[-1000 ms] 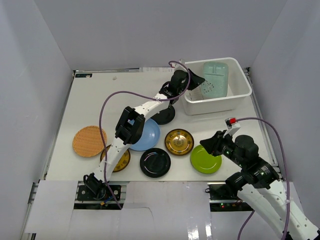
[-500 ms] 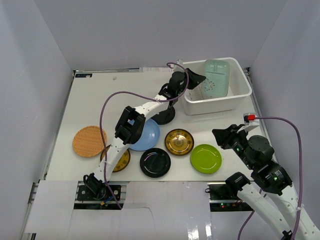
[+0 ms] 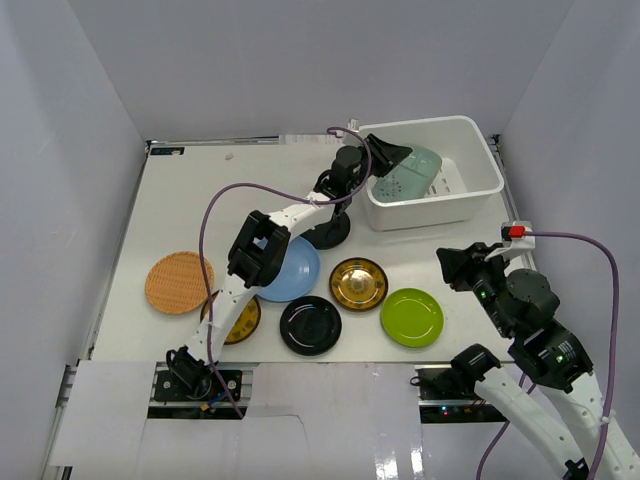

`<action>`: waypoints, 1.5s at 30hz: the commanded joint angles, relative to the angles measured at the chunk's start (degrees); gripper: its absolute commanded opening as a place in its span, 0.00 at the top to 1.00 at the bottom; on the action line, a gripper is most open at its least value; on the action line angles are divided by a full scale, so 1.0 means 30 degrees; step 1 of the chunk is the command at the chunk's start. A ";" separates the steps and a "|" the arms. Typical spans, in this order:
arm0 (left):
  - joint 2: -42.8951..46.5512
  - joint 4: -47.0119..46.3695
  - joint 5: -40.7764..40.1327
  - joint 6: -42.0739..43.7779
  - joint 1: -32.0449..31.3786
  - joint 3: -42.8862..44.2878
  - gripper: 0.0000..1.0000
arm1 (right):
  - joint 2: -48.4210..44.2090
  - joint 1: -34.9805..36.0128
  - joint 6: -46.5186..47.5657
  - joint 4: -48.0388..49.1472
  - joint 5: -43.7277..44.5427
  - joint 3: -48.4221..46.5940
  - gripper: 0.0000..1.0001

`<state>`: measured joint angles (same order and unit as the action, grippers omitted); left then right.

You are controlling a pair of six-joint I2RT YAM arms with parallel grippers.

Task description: Place the plates into the plastic bin on the countertop

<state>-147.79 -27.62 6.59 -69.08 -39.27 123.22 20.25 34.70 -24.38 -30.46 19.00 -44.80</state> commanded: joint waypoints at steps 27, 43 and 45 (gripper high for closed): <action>2.0404 0.8320 0.0692 1.0984 0.1898 -1.3675 0.09 | 0.8127 0.0649 -0.1651 0.7564 -0.8415 0.5144 0.32; 3.6429 2.5578 -0.9461 0.3577 0.2132 -2.6951 0.19 | 1.9729 0.5338 -0.3504 1.2818 -0.2028 -0.0007 0.39; 3.6372 2.6196 -0.9492 0.3253 0.2132 -2.6981 0.20 | 2.0986 0.5601 -0.3504 1.2674 -0.1678 -0.0795 0.40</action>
<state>-39.33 42.72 -17.69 -54.11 -33.06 41.74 79.79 50.54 -34.20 4.56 10.37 -43.40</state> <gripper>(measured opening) 0.808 0.603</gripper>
